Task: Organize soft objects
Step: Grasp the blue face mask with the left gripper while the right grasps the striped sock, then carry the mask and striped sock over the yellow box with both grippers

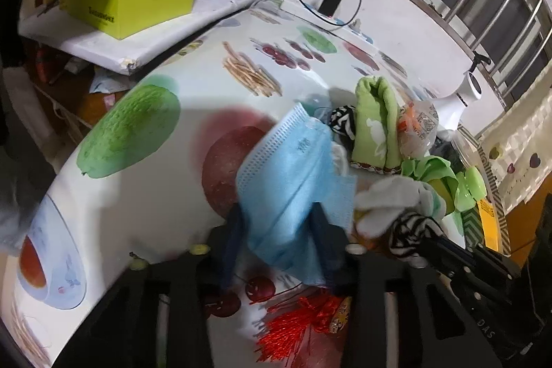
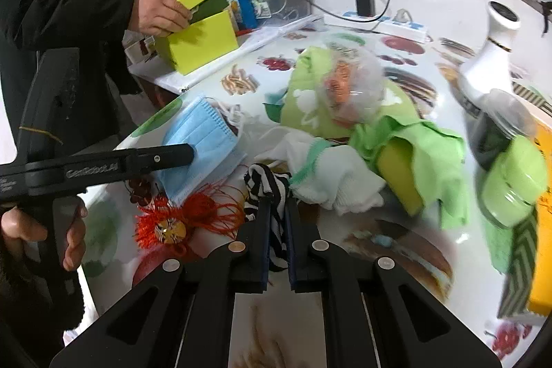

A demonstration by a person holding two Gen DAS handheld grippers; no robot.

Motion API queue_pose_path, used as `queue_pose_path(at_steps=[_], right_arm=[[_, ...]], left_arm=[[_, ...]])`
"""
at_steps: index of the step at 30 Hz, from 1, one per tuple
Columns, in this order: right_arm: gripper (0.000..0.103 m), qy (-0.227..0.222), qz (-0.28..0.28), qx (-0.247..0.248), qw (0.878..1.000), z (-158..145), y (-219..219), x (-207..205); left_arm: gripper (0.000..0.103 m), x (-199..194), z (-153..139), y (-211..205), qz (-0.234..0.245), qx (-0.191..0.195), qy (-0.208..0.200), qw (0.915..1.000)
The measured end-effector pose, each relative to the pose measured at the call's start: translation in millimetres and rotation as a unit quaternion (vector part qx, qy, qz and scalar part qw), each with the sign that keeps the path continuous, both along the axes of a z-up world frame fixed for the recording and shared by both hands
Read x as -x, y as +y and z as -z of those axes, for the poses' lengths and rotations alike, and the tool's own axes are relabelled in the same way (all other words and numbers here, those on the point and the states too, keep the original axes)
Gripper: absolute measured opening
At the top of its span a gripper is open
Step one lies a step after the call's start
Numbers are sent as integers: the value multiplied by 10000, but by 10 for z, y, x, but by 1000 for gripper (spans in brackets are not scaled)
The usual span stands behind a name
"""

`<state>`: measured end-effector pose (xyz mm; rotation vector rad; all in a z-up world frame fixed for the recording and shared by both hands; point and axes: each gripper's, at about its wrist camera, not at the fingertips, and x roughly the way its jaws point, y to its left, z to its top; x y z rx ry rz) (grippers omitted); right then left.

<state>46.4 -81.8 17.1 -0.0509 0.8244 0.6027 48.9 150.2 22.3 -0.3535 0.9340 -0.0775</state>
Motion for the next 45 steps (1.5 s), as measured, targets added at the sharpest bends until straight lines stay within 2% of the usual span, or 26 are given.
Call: queue_pose_path(at_steps=[3,8,14,17,19,21,24,33,40,45], right_arm=[[8,-56,87,-5,9999,-20,-96,62],[8,-2,168,-154,9997,-47,-254,118],[7,253,138,-696,9972,-102,-522,171],[7,566,-24,-1189,9913,-130,-637,184],[7,675,-102,-1336,9887,-142,-669,201],[7,866,-266,-1693,9814,-144,-744,227],[7,648,2,-1304,9893,-188,-791,304],[7,422,620,-1297,9887,-259,-1129,370],[7,266,853,-1232,9884,-284,-1270,412],[7,55,896,-1016,9908,-306,-1239,467]], left_arm=[[23,11,-11,-39,-6,-63,-18,10000],[22,95,-123,-74,65,3,-194,9998],[22,213,-363,-56,152,207,-598,9979],[22,238,-468,-63,159,329,-751,9965],[22,259,-522,-99,201,364,-825,9957],[22,278,-561,-160,279,336,-868,9953],[22,309,-581,-242,410,377,-888,9945],[22,390,-589,-500,768,412,-855,9925],[22,451,-614,-679,1004,388,-871,9904],[22,460,-601,-893,1183,151,-857,9892]])
